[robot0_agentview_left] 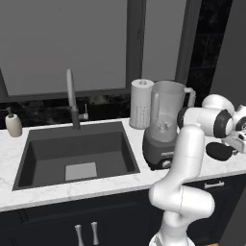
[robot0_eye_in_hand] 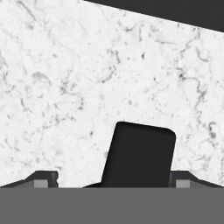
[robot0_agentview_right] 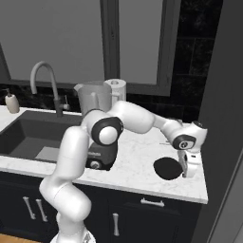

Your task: Close the lid blender by securely placing the lid on top.

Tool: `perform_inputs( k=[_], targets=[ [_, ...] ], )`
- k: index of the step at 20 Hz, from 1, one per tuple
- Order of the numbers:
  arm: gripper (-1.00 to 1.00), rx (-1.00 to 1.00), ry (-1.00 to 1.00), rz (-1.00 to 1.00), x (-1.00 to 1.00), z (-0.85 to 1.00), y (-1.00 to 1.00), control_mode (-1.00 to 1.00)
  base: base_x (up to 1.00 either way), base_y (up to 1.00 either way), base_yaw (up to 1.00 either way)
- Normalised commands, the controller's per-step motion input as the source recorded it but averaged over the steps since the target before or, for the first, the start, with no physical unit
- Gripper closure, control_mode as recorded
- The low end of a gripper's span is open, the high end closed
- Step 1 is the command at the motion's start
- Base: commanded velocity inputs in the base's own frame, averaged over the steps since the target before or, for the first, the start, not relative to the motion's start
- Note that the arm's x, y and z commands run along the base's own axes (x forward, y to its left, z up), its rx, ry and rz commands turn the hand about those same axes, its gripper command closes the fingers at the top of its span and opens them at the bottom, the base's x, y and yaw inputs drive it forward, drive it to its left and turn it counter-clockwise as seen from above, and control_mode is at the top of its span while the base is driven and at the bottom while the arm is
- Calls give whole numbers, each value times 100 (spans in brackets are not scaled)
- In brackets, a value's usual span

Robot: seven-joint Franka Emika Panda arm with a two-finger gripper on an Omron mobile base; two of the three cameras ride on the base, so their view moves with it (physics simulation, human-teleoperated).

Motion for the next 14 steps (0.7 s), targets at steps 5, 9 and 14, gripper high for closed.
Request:
perform_inputs(
  k=[5,9,14],
  targets=[
    [100,0,0,-2,4,-2,13,-100,0,0,0],
    [100,0,0,0,0,0,0,-100,0,0,0],
    [100,0,-5,-2,-1,12,0,-100,0,0,0]
  ],
)
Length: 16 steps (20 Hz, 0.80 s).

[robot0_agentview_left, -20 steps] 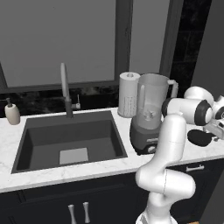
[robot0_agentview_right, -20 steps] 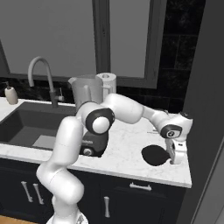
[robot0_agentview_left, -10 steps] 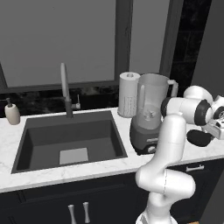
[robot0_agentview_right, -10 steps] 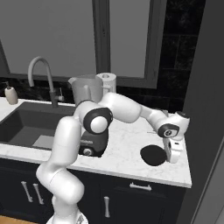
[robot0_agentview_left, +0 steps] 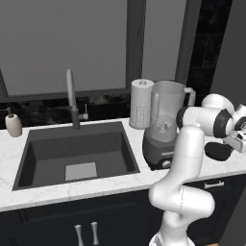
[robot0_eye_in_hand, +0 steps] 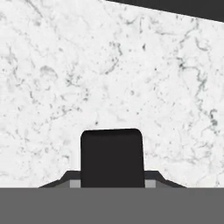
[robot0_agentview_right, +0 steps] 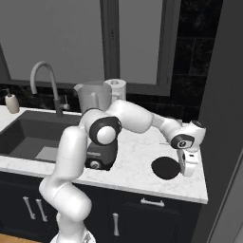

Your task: Close the lid blender by securely placing the lid on top.

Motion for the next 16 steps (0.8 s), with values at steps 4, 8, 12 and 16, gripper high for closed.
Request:
perform_inputs(
  k=[4,8,12,16],
  targets=[
    [100,0,-19,-14,-9,62,18,-100,0,0,0],
    [100,0,-23,-22,-21,96,15,-100,0,0,0],
    [100,0,-21,-22,-41,100,1,-100,0,0,0],
    [100,0,-15,-21,-41,100,8,-100,0,0,0]
  ],
)
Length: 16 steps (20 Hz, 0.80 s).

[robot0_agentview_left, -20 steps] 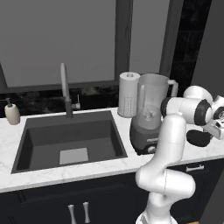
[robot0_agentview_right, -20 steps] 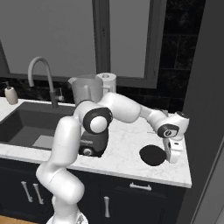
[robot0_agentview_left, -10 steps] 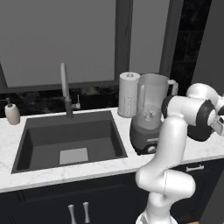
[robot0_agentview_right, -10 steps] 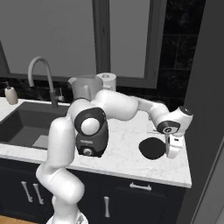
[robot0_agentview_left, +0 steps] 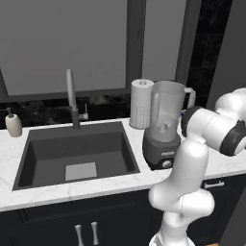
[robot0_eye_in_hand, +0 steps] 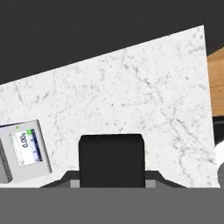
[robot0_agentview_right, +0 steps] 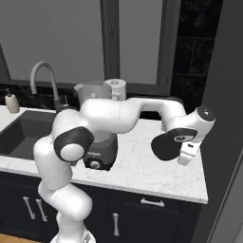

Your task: Close the lid blender by securely placing the lid on top.

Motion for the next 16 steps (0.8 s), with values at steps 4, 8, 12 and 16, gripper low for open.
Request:
perform_inputs(
  k=[4,8,12,16],
  targets=[
    [100,-1,-16,-21,-30,100,41,-100,0,0,0],
    [100,-9,-23,-23,-20,100,78,-100,0,0,0],
    [100,-10,-30,-23,-25,100,79,-100,0,0,0],
    [100,-4,-24,-21,-30,100,60,-100,0,0,0]
  ],
)
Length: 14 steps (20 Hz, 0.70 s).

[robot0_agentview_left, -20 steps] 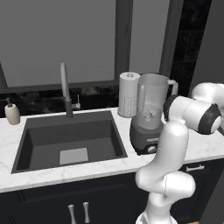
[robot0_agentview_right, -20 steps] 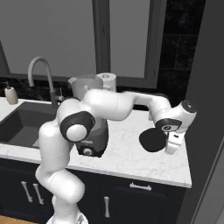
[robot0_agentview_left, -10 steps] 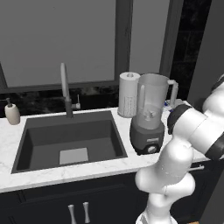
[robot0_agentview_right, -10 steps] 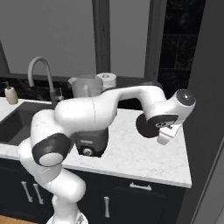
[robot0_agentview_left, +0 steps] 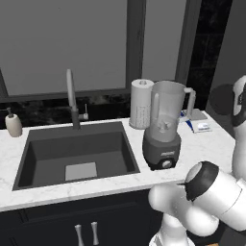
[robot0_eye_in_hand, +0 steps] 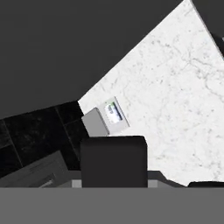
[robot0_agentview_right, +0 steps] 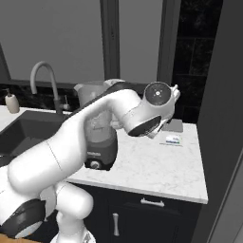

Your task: Close the lid blender by securely placing the lid on top.

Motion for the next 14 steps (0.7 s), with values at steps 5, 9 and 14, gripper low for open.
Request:
perform_inputs(
  k=[5,9,14],
  targets=[
    [100,0,-20,-22,-33,100,30,-100,0,0,0],
    [100,0,-11,-22,-26,100,19,-100,0,0,0],
    [100,6,-2,-9,-4,100,36,-100,0,0,0]
  ],
)
